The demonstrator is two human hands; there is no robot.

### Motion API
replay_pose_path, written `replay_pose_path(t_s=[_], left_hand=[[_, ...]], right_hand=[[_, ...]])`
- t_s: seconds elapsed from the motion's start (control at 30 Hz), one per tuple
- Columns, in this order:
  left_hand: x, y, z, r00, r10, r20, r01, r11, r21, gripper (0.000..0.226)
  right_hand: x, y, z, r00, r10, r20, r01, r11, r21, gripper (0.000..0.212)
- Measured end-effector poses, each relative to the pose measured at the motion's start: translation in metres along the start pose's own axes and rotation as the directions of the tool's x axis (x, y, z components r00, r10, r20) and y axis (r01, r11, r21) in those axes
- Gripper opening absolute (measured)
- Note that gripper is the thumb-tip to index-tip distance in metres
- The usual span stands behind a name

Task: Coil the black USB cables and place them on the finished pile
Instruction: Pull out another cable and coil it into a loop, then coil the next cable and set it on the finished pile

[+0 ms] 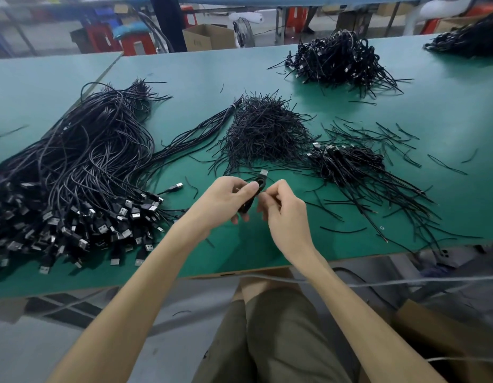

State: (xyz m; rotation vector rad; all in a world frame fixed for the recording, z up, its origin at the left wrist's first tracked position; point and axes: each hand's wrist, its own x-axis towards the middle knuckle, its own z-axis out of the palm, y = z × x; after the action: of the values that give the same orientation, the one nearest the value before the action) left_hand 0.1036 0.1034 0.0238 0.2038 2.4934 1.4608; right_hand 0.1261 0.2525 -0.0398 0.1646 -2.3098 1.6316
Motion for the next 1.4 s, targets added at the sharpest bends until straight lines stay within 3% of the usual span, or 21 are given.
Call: replay_pose_path(t_s=[0.1,0.17,0.27,0.5,0.7,0.87,0.93,1.07,1.13,1.23,1.33,1.4], left_hand=[[0.002,-0.004,-0.001,0.998,0.011,-0.065,-0.012,1.0,-0.017,0.012],[0.003,-0.007,0.004,0.991,0.036,-0.128,-0.025,0.996,0.091,0.009],[0.001,-0.01,0.016,0.973,0.116,-0.201,-0.069,0.972,0.227,0.01],[-0.003,-0.009,0.024,0.954,0.198,-0.224,-0.139,0.957,0.254,0.017],[-0.008,-0.005,0.013,0.97,0.192,-0.148,-0.16,0.966,0.202,0.034],[-0.014,-0.001,-0.003,0.966,0.247,0.069,-0.251,0.966,0.056,0.022],[-0.013,-0.004,-0.009,0.969,0.245,0.028,-0.246,0.964,0.098,0.019],[-0.003,-0.02,-0.03,0.966,0.175,-0.189,-0.127,0.963,0.237,0.017],[0.002,-0.035,-0.046,0.935,0.163,-0.316,-0.025,0.917,0.398,0.02],[0.01,-0.056,-0.07,0.891,0.163,-0.423,0.175,0.737,0.653,0.027],[0.019,-0.067,-0.083,0.9,0.041,-0.434,0.358,0.5,0.788,0.028],[0.023,-0.07,-0.085,0.9,-0.012,-0.435,0.393,0.453,0.8,0.022]], right_hand=[[0.001,-0.002,0.001,0.998,0.059,0.024,-0.06,0.997,0.044,0.018],[0.002,-0.002,0.002,0.994,0.099,0.051,-0.103,0.991,0.084,0.019],[0.004,-0.002,0.003,0.988,0.141,0.064,-0.148,0.979,0.141,0.024],[0.006,0.002,0.001,0.982,0.189,0.012,-0.187,0.965,0.185,0.021],[0.007,0.003,0.001,0.975,0.22,-0.017,-0.21,0.949,0.235,0.025],[0.007,0.004,-0.002,0.97,0.238,-0.039,-0.221,0.941,0.257,0.027],[0.005,0.004,-0.004,0.971,0.239,-0.029,-0.221,0.934,0.282,0.028],[0.017,-0.005,-0.025,0.962,0.272,-0.035,-0.242,0.901,0.36,0.03],[0.035,-0.014,-0.043,0.952,0.306,-0.026,-0.276,0.888,0.368,0.027],[0.061,-0.025,-0.073,0.946,0.323,0.034,-0.321,0.914,0.25,0.016],[0.082,-0.026,-0.103,0.954,0.298,-0.019,-0.299,0.954,-0.038,0.024],[0.093,-0.021,-0.117,0.969,0.223,-0.108,-0.246,0.92,-0.306,0.03]])
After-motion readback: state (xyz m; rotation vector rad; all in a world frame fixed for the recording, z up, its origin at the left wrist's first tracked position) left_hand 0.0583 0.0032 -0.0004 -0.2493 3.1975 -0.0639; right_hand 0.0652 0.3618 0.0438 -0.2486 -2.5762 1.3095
